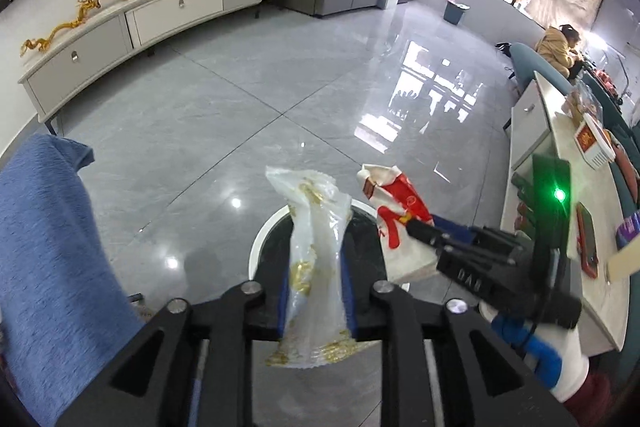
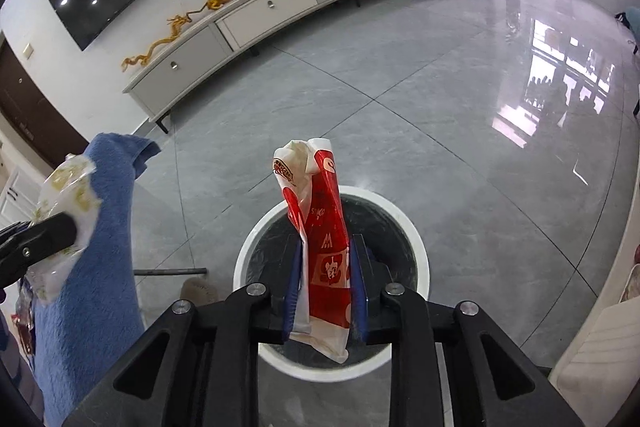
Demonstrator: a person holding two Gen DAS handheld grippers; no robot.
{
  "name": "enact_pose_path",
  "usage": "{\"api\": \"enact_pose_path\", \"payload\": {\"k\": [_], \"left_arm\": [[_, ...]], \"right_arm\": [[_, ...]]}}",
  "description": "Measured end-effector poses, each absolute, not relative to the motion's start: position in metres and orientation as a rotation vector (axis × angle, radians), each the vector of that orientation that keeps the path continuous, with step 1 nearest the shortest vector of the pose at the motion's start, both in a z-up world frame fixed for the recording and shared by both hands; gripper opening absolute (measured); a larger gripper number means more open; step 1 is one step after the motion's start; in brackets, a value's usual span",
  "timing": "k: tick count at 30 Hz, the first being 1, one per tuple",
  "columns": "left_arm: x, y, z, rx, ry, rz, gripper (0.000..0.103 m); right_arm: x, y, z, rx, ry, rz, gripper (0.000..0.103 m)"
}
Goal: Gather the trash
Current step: 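Carry both wrappers over the trash bin and open both tools to drop them, then move both open tools back over the remaining trash on the rug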
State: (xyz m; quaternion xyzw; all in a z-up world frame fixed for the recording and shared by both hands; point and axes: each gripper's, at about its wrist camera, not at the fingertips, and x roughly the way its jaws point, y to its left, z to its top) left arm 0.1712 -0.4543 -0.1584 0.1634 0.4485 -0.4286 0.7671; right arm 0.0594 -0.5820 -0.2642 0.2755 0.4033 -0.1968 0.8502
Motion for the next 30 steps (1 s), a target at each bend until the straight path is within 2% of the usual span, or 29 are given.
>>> {"api": "enact_pose_path", "payload": {"k": [2, 4, 5, 6, 19, 22, 24, 30], "left_arm": [[0.176, -0.462, -0.163, 0.346, 0.988, -0.924, 0.025], [0.181, -0.465, -0.165, 0.33, 1.004, -0.923, 0.035], [0.181, -0.463, -0.163, 0.316, 1.003, -0.923, 0.043], [0.18, -0.461, -0.16, 0.306, 0.994, -0.923, 0.045], [0.136, -0.363, -0.094, 0.328, 0.758, -0.86, 0.045], [0.127, -0.328, -0.082, 0.335, 0.722, -0.831, 0.047], [0.121, -0.295, -0.074, 0.339, 0.678, -0.785, 0.053], [0.109, -0.19, -0.073, 0.349, 0.599, -0.635, 0.056]], "right_arm": [[0.06, -0.587, -0.269, 0.597, 0.847, -0.412, 0.03], [0.056, -0.589, -0.272, 0.603, 0.849, -0.426, 0.035], [0.055, -0.59, -0.273, 0.605, 0.851, -0.428, 0.037], [0.056, -0.591, -0.273, 0.602, 0.854, -0.433, 0.039], [0.042, -0.558, -0.216, 0.476, 0.765, -0.414, 0.048], [0.04, -0.536, -0.193, 0.432, 0.731, -0.372, 0.05], [0.041, -0.523, -0.179, 0.409, 0.71, -0.345, 0.05], [0.046, -0.473, -0.137, 0.346, 0.651, -0.234, 0.052]]}}
